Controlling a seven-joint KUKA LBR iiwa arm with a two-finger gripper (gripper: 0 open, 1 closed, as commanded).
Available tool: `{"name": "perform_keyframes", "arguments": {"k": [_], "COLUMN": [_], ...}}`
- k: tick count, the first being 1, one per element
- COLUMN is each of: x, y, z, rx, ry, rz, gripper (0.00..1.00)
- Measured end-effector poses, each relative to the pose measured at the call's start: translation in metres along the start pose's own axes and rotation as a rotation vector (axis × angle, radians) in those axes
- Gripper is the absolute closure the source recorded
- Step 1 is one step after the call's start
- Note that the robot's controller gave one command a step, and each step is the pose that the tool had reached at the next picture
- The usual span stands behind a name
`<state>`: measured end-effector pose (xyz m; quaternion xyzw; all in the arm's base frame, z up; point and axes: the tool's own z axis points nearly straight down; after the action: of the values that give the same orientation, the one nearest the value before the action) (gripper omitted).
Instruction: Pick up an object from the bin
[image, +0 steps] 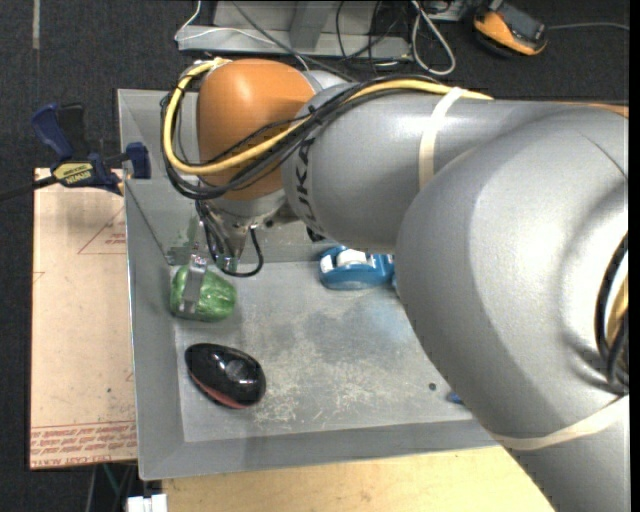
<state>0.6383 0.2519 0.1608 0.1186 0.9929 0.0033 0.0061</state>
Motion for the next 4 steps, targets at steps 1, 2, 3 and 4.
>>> {"name": "perform_keyframes", "arguments": {"k": [1, 2, 3, 4], "x": [0.0, 0.01, 0.015, 0.015], "y": [-0.007, -0.012, -0.011, -0.011], "z": [0.049, 0.092, 0.088, 0.088], "rx": [0.005, 0.002, 0.001, 0.001], "ry": [0.009, 0.0, 0.002, 0.002], "rz": [0.092, 0.321, 0.359, 0.36], "gripper": [0.0, 0.0, 1.0, 1.0]}}
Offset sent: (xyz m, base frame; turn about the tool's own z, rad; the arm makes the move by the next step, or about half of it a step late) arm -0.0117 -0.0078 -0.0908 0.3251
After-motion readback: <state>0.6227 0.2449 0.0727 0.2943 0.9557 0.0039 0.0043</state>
